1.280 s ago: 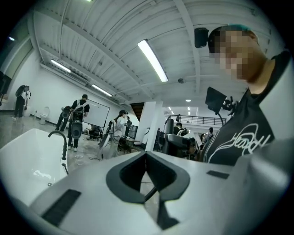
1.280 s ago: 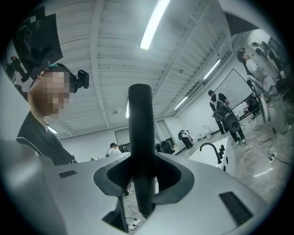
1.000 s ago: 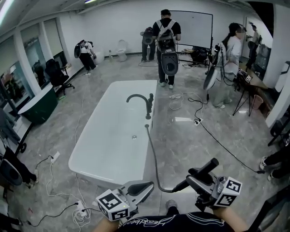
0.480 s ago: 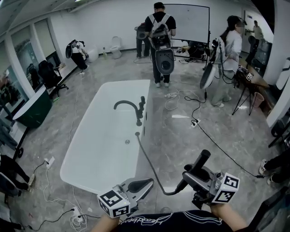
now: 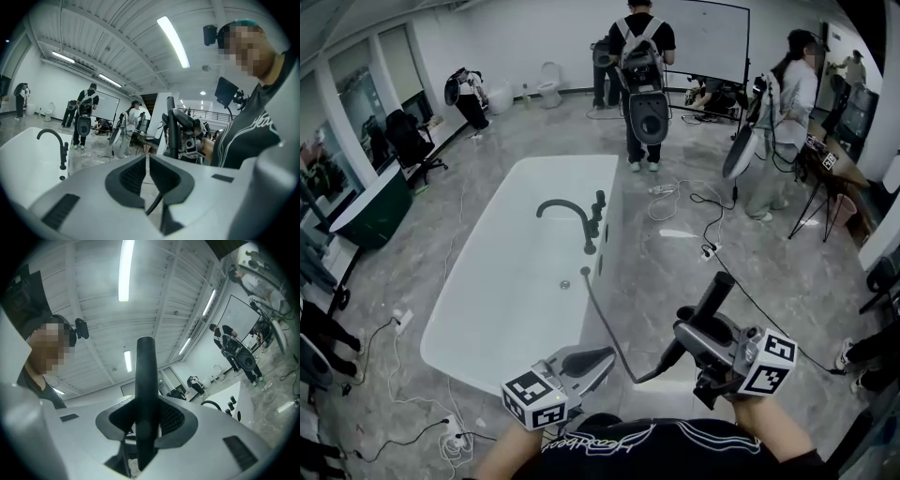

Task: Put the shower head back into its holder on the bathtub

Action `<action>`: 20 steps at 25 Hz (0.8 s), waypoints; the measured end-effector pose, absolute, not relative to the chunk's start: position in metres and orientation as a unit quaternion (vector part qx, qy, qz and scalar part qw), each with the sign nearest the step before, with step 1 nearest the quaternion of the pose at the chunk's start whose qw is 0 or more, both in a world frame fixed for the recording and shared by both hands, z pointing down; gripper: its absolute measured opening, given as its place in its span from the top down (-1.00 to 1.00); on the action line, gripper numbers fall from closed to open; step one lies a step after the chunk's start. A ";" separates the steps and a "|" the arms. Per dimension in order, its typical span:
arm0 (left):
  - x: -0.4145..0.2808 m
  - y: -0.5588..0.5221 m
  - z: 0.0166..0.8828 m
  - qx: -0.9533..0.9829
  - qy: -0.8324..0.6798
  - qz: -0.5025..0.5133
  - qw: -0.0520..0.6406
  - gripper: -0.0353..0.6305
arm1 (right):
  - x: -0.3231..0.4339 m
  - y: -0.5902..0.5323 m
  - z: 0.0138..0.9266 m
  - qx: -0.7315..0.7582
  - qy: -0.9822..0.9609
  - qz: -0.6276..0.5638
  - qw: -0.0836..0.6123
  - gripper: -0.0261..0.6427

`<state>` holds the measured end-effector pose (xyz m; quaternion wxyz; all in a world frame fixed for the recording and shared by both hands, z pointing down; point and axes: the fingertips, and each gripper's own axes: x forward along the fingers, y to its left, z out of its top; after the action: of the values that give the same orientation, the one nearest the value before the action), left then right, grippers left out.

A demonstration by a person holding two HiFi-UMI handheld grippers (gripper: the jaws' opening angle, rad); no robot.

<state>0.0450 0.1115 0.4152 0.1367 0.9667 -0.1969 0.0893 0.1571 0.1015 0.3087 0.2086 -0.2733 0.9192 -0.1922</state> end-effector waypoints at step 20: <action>0.088 0.029 0.553 0.969 -0.019 0.205 0.137 0.51 | 0.139 -0.060 0.301 -0.280 0.900 -0.239 0.233 0.54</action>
<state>0.0878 0.0290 0.5529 0.1368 0.9691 -0.0190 0.2045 0.1395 -0.0605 0.3011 0.2326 -0.2799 0.9001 -0.2395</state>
